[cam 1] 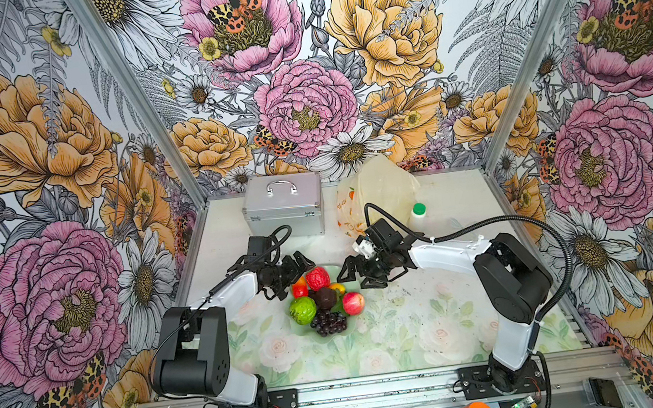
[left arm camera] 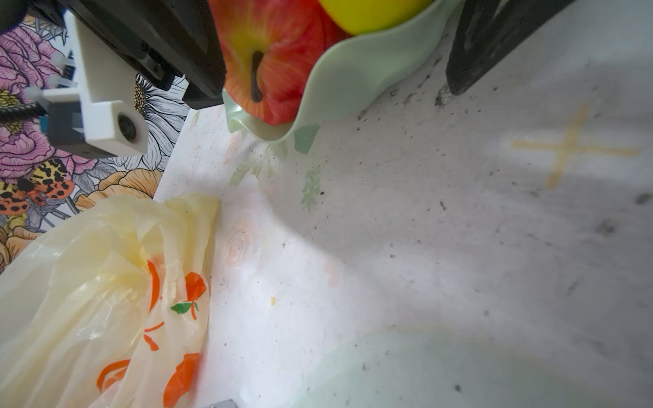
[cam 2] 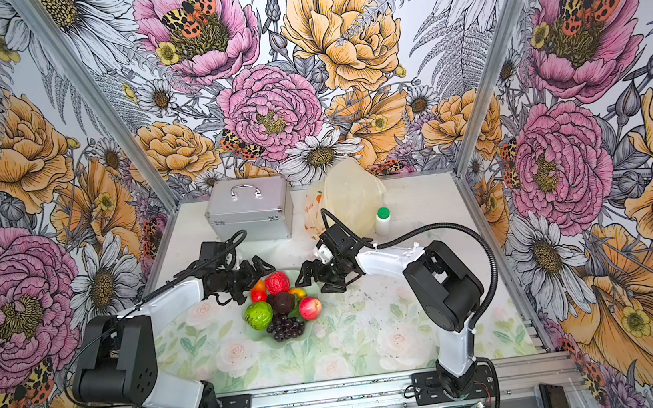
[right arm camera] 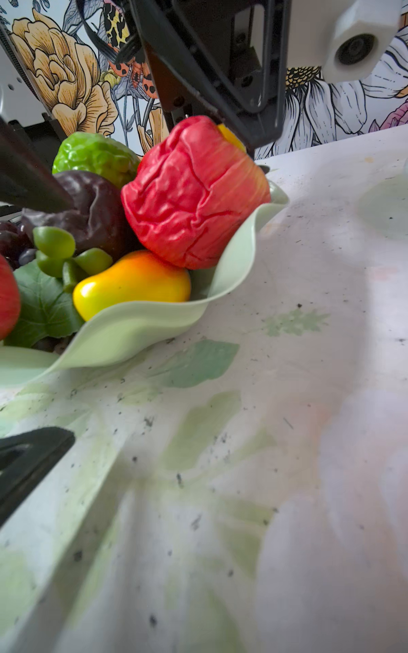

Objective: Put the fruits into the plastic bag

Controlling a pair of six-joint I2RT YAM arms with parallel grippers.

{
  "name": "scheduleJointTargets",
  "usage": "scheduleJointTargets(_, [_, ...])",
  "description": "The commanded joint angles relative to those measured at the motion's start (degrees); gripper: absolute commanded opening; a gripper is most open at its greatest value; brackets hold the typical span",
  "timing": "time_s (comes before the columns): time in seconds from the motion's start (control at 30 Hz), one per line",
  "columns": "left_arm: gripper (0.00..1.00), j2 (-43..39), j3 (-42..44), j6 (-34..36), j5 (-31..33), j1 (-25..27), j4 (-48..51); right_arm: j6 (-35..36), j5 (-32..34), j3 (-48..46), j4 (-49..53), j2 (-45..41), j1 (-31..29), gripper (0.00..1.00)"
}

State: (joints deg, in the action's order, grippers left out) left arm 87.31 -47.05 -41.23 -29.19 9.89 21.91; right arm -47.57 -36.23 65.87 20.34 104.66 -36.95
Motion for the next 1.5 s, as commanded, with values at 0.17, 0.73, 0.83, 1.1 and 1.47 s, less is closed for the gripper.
scheduleJointTargets(0.17, [0.99, 7.0, -6.9, -2.6, 0.1, 5.6, -4.0, -0.6, 1.5, -3.0, -0.9, -4.8, 0.6, 0.97])
scheduleJointTargets(0.73, [0.99, 10.1, -14.0, 2.7, -1.3, 2.8, 2.3, 0.6, 0.8, -12.4, -0.9, -14.7, 5.5, 0.97])
scheduleJointTargets(0.83, [0.99, 6.8, -11.4, 4.4, -1.7, -0.6, 4.1, 1.7, -1.0, -12.1, -0.8, -14.2, 5.5, 0.97])
scheduleJointTargets(1.1, [0.97, -6.6, 1.3, 7.4, -2.5, -6.7, 8.7, 4.0, -3.3, -11.3, -0.8, -11.1, 5.0, 0.86])
scheduleJointTargets(1.47, [0.8, -20.1, 11.5, 2.0, -2.2, -6.0, 10.0, 5.6, -4.9, -10.0, -0.6, -7.5, 3.8, 0.76])
